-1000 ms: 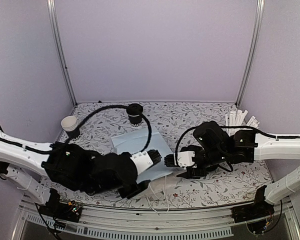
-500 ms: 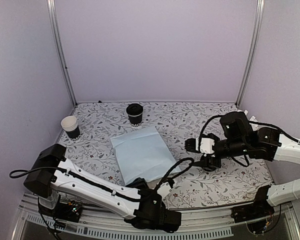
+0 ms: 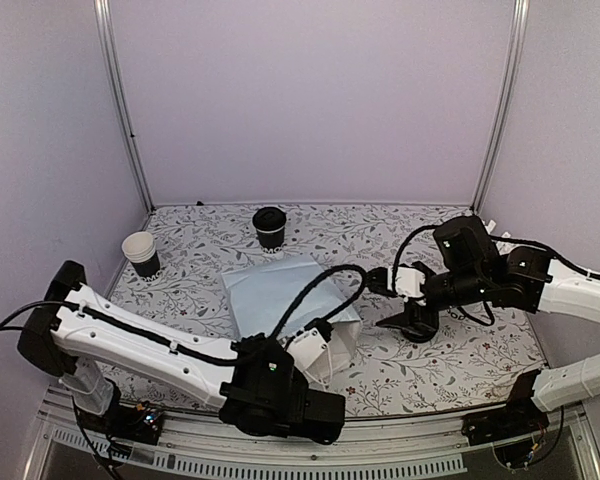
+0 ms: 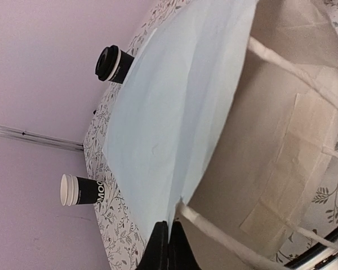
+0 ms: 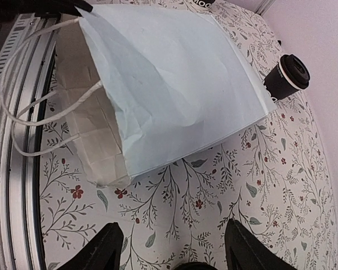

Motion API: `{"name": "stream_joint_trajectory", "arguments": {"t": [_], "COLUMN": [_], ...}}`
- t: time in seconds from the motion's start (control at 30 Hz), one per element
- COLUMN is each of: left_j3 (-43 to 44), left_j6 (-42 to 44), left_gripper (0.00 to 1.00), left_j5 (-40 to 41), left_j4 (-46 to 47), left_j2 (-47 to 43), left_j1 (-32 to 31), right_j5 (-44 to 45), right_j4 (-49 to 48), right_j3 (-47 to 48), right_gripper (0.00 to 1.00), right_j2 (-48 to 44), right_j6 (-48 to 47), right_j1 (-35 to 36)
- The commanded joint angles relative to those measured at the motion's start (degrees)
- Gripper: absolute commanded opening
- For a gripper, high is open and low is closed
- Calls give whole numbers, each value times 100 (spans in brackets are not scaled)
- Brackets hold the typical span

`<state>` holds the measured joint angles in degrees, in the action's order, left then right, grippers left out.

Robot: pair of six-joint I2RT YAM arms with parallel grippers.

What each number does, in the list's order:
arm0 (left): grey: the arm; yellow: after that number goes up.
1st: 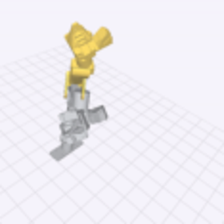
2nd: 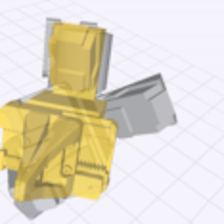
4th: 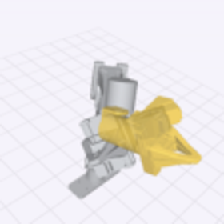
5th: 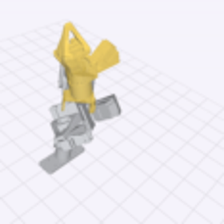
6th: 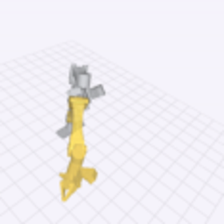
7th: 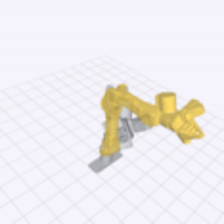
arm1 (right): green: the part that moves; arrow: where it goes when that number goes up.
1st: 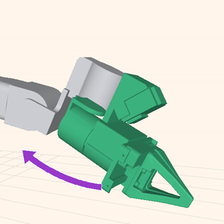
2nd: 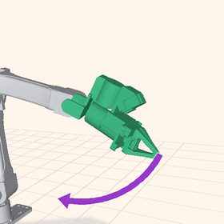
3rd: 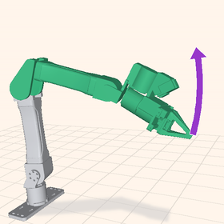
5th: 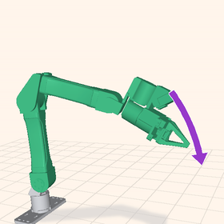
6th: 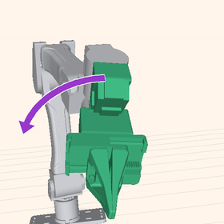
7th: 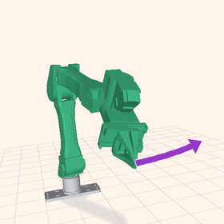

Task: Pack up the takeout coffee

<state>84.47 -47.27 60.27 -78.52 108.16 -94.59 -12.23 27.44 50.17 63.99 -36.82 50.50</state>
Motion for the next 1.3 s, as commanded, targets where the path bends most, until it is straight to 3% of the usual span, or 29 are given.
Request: {"name": "stream_joint_trajectory", "arguments": {"t": [0.0, 0.13, 0.37, 0.5, 0.7, 0.83, 1.1, 1.27], "left_j3": [157, 210, 122, 507, 1562, 1659, 1717, 1976], "left_j6": [656, 1778, 3065, 3303, 3626, 3705, 3488, 3294], "left_gripper": [0, 0, 0, 0, 0, 0, 0, 0], "left_j5": [97, -638, -3294, -4777, -6690, -8107, -8858, -9264], "left_j4": [285, 1229, 2711, 2608, 1732, 1450, 1643, 1786], "left_j2": [-762, -1400, -2342, -2318, -1604, -1222, -1012, -942], "left_j1": [217, 405, 1448, 2213, 3385, 4257, 5400, 5693], "right_j5": [-227, -322, -527, -813, -1238, -1460, -1298, -1640], "right_j4": [139, 236, 678, 1116, 1843, 2369, 2948, 3348], "right_j3": [324, 479, 914, 1233, 1781, 2381, 3097, 4106], "right_gripper": [65, 65, 65, 65, 65, 65, 66, 66], "right_j2": [17, 87, 277, 298, 428, 621, 1034, 1359], "right_j6": [100, 87, 78, 48, -152, -294, -733, -936], "right_j1": [-171, -232, -339, -490, -638, -655, -672, -667]}}
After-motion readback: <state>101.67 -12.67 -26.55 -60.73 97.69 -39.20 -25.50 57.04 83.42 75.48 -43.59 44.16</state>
